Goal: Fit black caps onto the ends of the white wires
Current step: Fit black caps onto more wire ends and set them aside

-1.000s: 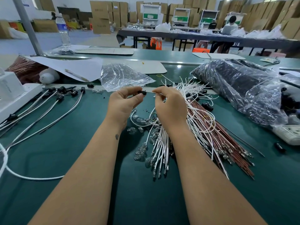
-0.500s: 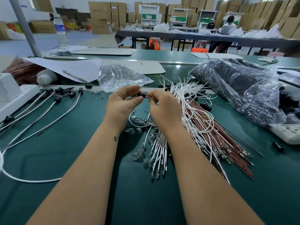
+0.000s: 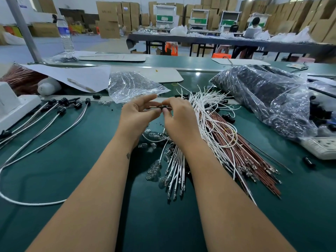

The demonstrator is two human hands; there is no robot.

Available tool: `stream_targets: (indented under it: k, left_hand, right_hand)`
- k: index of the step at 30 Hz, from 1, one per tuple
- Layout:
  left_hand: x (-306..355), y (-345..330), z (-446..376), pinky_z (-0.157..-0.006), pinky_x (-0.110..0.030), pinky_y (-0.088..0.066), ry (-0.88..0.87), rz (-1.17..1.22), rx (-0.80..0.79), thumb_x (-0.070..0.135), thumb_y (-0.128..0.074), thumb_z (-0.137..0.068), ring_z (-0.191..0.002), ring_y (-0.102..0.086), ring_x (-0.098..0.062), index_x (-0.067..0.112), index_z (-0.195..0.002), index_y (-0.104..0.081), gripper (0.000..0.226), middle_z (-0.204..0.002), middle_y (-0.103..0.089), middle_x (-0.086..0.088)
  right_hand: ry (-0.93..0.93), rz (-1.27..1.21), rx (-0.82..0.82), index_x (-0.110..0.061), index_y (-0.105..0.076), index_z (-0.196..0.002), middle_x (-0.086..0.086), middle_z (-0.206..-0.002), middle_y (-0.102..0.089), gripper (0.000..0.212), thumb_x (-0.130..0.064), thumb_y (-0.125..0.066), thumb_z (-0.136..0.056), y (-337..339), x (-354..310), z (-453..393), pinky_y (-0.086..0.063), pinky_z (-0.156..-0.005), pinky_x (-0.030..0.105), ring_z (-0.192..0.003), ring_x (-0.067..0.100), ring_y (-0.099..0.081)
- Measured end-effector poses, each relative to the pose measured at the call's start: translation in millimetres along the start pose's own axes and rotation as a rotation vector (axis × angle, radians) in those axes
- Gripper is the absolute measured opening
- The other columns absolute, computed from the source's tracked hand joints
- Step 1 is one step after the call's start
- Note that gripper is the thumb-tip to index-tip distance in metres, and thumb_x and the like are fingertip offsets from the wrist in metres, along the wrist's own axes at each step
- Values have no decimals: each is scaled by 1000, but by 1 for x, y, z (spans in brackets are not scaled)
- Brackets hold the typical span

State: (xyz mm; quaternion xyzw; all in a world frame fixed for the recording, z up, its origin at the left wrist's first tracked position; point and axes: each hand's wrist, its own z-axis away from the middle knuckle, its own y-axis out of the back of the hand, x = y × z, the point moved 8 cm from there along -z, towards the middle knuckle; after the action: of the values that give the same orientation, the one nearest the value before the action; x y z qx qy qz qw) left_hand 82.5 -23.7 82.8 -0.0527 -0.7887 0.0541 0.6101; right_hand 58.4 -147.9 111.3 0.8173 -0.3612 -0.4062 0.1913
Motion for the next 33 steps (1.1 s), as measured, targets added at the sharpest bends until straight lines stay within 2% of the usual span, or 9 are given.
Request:
stream_targets:
  k: [7, 11, 14, 16, 19, 21, 25, 29, 33]
  left_hand:
    - [1, 5, -2, -73, -18, -55, -77, -82, 81, -7, -64, -85, -78, -71, -12, 17, -95, -68, 26, -84, -73, 0]
    - [4, 44, -8, -71, -20, -54, -120, -181, 361, -2, -65, -86, -71, -65, -10, 26, -82, -68, 28, -81, -71, -3]
    - [4, 84, -3, -87, -31, -54, -47, -344, 627, 7, -64, -87, -87, -67, -18, 24, -88, -71, 18, -92, -72, -4]
    - [6, 90, 1, -96, -37, -47, -3, -543, 676, 11, -61, -86, -108, -59, -26, 24, -98, -72, 21, -97, -67, 1]
    - [29, 58, 7, -103, -46, -29, -207, -919, 584, 12, -59, -85, -124, -38, -29, 30, -109, -68, 32, -122, -60, 8]
    - [39, 19, 8, -106, -45, -28, -424, -953, 341, 13, -61, -88, -125, -40, -26, 24, -117, -67, 32, -126, -60, 7]
    - [37, -18, 12, -94, -45, -44, -539, -949, 62, 3, -57, -91, -103, -58, -29, 16, -110, -72, 28, -96, -73, -5]
    - [35, 6, 8, -93, -44, -42, -476, -981, 204, 7, -58, -90, -93, -60, -27, 15, -82, -75, 21, -78, -71, 1]
    - [28, 43, 6, -88, -37, -24, -241, -1094, 462, 9, -48, -93, -100, -50, -26, 19, -92, -73, 26, -88, -69, -4]
  right_hand:
    - [9, 119, 20, -9, -63, -106, 6, -100, -64, 16, -10, -51, -96, 3, -3, 0, -39, -84, 33, -96, 22, -53]
    - [-121, 358, 124, -11, -56, -107, 4, -96, -64, 19, -1, -48, -93, 22, 13, -1, -44, -80, 33, -89, 23, -57]
    - [-218, 387, 135, -10, -54, -110, 6, -103, -63, 27, 4, -47, -88, 31, 23, 1, -46, -82, 35, -95, 25, -57]
    - [-210, 389, 119, -9, -53, -110, 7, -104, -62, 28, 5, -46, -87, 29, 21, 1, -46, -81, 34, -95, 25, -56]
    - [-128, 360, 89, -9, -55, -110, 6, -101, -63, 23, 2, -49, -91, 21, 13, -1, -47, -82, 33, -94, 22, -56]
    - [-48, 284, 51, -10, -57, -106, 5, -97, -63, 19, 0, -49, -93, 14, 3, -2, -45, -75, 32, -90, 21, -56]
    - [94, 197, 31, -10, -58, -103, 5, -97, -62, 13, -5, -48, -96, 8, -15, 1, -33, -67, 28, -87, 20, -53]
    - [25, 301, 64, -13, -58, -103, 1, -90, -62, 17, -1, -51, -93, 12, -2, -1, -37, -64, 29, -79, 18, -53]
    - [-105, 349, 95, -13, -57, -100, 1, -84, -64, 18, 2, -51, -92, 19, 14, -1, -38, -62, 29, -75, 19, -57]
